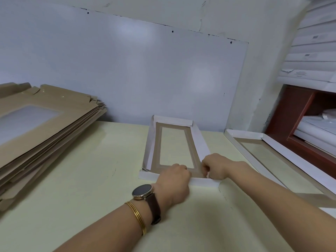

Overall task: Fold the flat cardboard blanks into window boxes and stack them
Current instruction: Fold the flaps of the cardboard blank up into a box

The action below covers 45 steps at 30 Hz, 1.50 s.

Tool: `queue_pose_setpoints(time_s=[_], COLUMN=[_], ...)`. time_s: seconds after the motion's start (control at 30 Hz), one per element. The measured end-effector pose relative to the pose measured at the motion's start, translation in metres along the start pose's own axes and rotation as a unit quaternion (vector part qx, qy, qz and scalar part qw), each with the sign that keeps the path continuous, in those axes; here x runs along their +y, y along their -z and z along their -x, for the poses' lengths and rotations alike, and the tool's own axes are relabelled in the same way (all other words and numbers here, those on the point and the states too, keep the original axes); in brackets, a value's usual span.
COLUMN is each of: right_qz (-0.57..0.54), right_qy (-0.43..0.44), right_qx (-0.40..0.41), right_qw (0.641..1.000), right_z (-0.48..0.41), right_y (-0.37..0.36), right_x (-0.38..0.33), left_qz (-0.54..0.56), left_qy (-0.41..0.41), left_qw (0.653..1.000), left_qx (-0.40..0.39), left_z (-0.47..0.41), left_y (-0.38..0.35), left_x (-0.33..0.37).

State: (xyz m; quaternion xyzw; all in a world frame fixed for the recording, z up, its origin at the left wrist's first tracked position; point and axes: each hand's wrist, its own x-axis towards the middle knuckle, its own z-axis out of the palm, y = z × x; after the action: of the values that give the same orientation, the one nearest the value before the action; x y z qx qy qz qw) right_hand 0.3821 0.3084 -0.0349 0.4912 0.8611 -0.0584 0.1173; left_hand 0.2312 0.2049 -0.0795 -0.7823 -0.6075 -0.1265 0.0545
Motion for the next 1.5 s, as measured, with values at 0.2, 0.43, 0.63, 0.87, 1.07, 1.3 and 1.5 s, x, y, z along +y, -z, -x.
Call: queue_pose_setpoints(time_s=[0.2, 0.43, 0.63, 0.87, 1.07, 1.3, 1.5], right_qz=[0.048, 0.087, 0.012, -0.11, -0.192, -0.232, -0.233], right_qy=[0.125, 0.135, 0.085, -0.087, -0.118, -0.127, -0.124], right_qx=[-0.016, -0.038, 0.022, 0.087, 0.124, 0.135, 0.141], right_qw=[0.991, 0.986, 0.996, 0.986, 0.966, 0.955, 0.954], right_z=[0.021, 0.027, 0.023, 0.026, 0.026, 0.027, 0.028], right_y=[0.002, 0.004, 0.003, -0.01, -0.025, -0.029, -0.03], right_x=[-0.002, -0.001, 0.008, 0.013, 0.009, 0.014, 0.013], left_qz=[0.012, 0.057, 0.08, 0.102, 0.262, 0.402, 0.531], left_qy=[-0.042, -0.05, -0.044, -0.012, 0.082, 0.224, 0.332], left_qw=[0.999, 0.996, 0.994, 0.991, 0.952, 0.876, 0.771], left_qx=[-0.022, -0.047, -0.068, -0.081, -0.139, -0.143, -0.114], left_z=[0.001, -0.002, -0.002, -0.003, -0.02, -0.062, -0.081], left_y=[0.0, 0.002, 0.005, 0.005, 0.012, 0.014, 0.004], left_x=[-0.004, -0.01, -0.01, -0.005, 0.019, 0.036, 0.044])
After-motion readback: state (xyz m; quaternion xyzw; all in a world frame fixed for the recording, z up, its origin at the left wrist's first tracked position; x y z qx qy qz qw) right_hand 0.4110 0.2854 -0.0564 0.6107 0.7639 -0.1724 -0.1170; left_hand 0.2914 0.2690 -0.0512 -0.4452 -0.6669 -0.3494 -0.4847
